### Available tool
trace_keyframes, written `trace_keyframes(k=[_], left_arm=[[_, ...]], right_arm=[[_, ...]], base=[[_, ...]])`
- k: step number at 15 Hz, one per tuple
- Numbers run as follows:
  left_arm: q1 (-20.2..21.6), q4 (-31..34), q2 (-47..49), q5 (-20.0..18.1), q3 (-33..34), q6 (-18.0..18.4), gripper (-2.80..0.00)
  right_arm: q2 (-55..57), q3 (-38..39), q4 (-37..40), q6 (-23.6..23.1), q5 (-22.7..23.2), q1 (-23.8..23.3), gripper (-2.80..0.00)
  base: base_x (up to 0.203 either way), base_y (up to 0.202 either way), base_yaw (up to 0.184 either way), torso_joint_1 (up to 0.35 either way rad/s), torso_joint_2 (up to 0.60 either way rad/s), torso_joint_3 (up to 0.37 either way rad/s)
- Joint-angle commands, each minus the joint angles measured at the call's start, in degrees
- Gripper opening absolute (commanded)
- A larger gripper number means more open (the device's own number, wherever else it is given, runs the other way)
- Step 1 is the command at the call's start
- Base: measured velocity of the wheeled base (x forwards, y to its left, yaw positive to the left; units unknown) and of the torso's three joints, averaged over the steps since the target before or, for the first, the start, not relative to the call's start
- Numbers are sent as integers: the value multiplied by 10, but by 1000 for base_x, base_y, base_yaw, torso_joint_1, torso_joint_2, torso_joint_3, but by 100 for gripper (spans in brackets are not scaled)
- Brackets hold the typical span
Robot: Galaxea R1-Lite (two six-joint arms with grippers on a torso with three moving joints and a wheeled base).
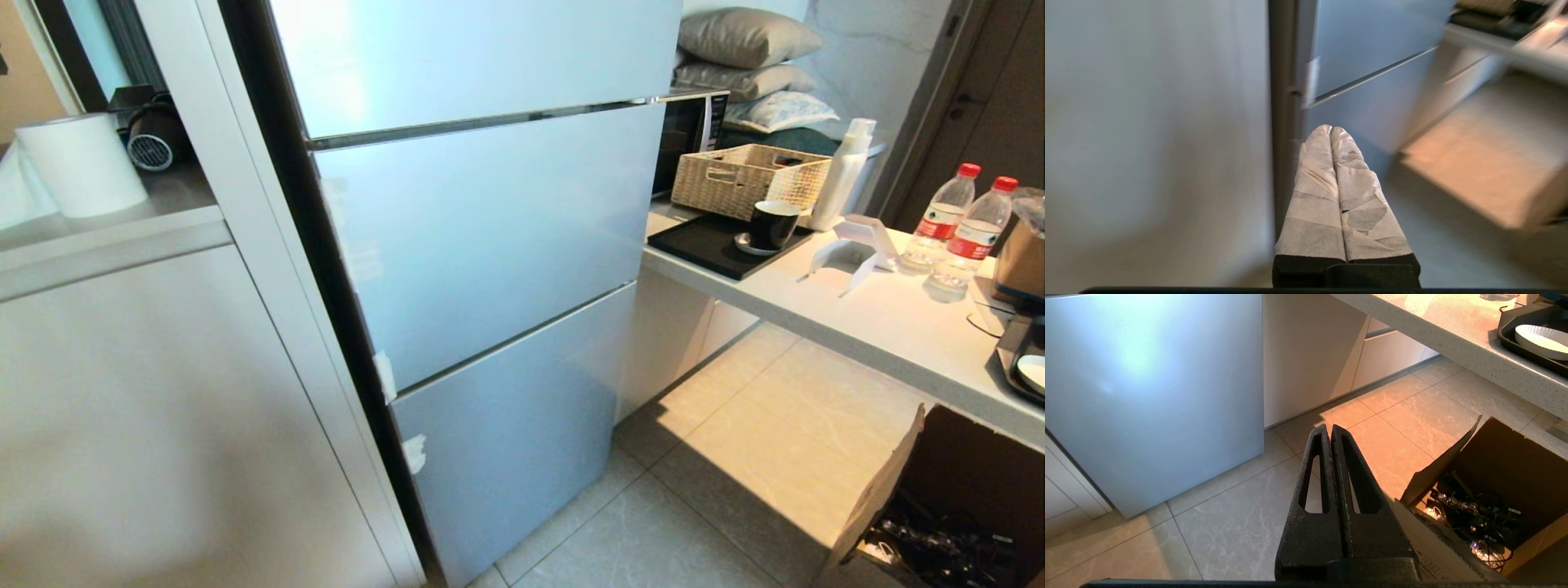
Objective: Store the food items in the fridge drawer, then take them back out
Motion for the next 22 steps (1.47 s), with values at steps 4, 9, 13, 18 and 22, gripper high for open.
trace_keyframes(k=[4, 9, 13, 18, 22], left_arm=[[-2, -159, 378, -37, -93, -261, -280], [-10, -280, 621, -46, -224, -542, -280], [-39, -300, 751, 30, -335, -660, -280], [-54, -396, 856, 60, -402, -672, -280], [-52, -415, 902, 65, -459, -678, -280]], right_arm=[[1, 1, 3, 0, 0, 0, -280], [1, 1, 2, 1, 0, 0, -280], [1, 1, 1, 6, -1, 0, -280], [1, 1, 1, 10, -2, 0, -280], [1, 1, 1, 48, -15, 0, -280]], base=[[0, 0, 0, 0, 0, 0], [0, 0, 0, 0, 0, 0], [0, 0, 0, 0, 0, 0], [0, 0, 0, 0, 0, 0], [0, 0, 0, 0, 0, 0]])
